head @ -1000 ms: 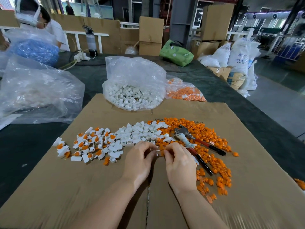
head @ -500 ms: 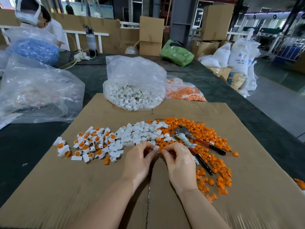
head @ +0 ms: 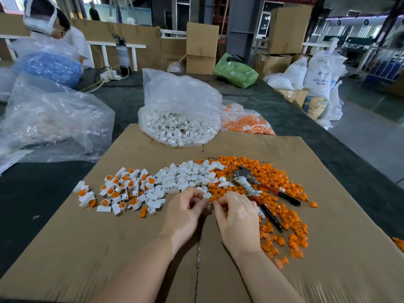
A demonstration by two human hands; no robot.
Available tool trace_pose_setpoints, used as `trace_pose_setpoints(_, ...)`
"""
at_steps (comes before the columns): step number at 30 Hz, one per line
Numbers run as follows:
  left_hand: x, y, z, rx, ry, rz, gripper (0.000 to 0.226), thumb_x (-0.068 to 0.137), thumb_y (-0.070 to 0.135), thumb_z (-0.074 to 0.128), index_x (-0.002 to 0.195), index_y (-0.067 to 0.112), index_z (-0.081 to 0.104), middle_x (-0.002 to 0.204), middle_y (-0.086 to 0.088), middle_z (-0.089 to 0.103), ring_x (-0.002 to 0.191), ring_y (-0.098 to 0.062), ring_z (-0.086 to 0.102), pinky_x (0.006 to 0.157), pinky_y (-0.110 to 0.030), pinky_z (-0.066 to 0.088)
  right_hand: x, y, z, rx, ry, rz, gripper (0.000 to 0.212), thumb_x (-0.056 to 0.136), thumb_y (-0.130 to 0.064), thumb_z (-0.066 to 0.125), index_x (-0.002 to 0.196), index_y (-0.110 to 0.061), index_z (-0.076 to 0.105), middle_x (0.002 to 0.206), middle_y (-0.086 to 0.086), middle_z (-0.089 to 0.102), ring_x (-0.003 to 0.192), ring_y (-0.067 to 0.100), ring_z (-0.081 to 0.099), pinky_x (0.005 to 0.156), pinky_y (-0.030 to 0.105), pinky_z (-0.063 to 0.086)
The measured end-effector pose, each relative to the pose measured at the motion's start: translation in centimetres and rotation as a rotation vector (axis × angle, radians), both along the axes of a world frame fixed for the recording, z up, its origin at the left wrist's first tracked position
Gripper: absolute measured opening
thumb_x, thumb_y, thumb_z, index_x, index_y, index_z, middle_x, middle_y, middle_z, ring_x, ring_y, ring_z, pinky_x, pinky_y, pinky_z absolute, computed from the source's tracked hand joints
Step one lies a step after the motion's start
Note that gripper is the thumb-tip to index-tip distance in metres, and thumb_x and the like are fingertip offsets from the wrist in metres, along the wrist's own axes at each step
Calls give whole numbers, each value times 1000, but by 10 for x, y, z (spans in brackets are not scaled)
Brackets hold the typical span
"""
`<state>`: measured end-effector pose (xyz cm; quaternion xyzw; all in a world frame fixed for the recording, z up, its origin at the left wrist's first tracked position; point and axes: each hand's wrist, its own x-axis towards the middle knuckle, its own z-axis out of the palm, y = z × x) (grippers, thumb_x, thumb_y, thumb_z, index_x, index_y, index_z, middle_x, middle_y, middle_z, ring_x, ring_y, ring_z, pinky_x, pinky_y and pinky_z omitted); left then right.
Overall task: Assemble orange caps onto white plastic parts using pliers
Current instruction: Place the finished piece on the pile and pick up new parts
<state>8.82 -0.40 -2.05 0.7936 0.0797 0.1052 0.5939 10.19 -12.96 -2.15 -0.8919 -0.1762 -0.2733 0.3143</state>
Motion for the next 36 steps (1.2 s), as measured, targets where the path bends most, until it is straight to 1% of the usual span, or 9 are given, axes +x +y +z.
trace_pose_setpoints(5, -1, 0, -2, 28, -12, 0, 7, 88, 16, 63, 81, 14, 62, 75, -8, 66, 71, -21, 60, 68, -28, 47, -1, 1, -1, -69, -46, 23, 29, 69, -5, 80, 61, -10, 53, 55, -1, 51, 52, 19, 49, 57, 35, 39)
trace_pose_setpoints(9, -2, 0, -3, 75, -25, -6, 6, 89, 16, 63, 83, 17, 62, 76, -6, 66, 75, -20, 62, 68, -26, 47, 0, 0, -3, -20, 14, 54, 29, 69, -2, 79, 60, -11, 52, 56, -4, 49, 53, 16, 47, 61, 32, 34)
trace_pose_setpoints(13, -3, 0, -4, 164, -64, -5, 8, 90, 17, 61, 83, 21, 61, 75, 3, 64, 72, -8, 59, 62, -13, 43, 1, -1, -3, 20, 90, 81, 27, 74, -3, 74, 62, -12, 51, 60, -9, 42, 57, 12, 41, 65, 31, 31)
trace_pose_setpoints(17, -4, -1, -3, 265, -107, -44, 15, 90, 20, 61, 79, 29, 58, 74, 11, 62, 73, 0, 56, 63, -8, 41, 2, -2, -4, 37, 146, 85, 26, 78, -5, 70, 64, -13, 50, 60, -9, 43, 58, 14, 41, 67, 31, 29)
trace_pose_setpoints(22, 1, 2, -5, 30, -25, 15, 7, 91, 16, 59, 85, 18, 62, 74, -1, 66, 74, -16, 62, 70, -26, 48, 3, -3, -3, 44, 194, 133, 11, 85, -20, 68, 76, -16, 65, 72, -9, 60, 72, 10, 53, 75, 26, 28)
trace_pose_setpoints(25, 2, 2, -5, -100, -6, 54, 12, 92, 12, 57, 86, 21, 62, 71, 1, 65, 72, -13, 66, 66, -18, 47, 1, -2, 1, 107, 140, 139, 7, 79, -19, 74, 79, -18, 67, 75, -11, 61, 75, 7, 53, 76, 27, 38)
trace_pose_setpoints(27, 3, 2, -5, -154, -4, 49, 12, 93, 10, 55, 89, 19, 63, 71, 0, 66, 73, -16, 68, 68, -22, 51, 0, -1, 2, 151, 117, 146, 11, 77, -14, 76, 83, -16, 67, 78, -9, 60, 78, 10, 55, 74, 37, 47)
trace_pose_setpoints(31, 4, 2, -6, -176, -7, 31, 10, 92, 8, 55, 95, 12, 64, 79, -10, 67, 74, -19, 69, 74, -30, 54, 1, -2, 1, 134, 65, 176, 23, 76, -9, 76, 98, -11, 69, 88, -3, 61, 87, 17, 57, 80, 42, 50)
trace_pose_setpoints(36, 5, 3, -8, -104, -16, 18, 9, 92, 13, 57, 91, 16, 66, 76, -6, 68, 76, -20, 67, 76, -32, 53, 1, -2, 4, 125, 64, 219, 30, 79, -7, 73, 108, -15, 70, 89, -1, 60, 89, 17, 55, 81, 34, 49)
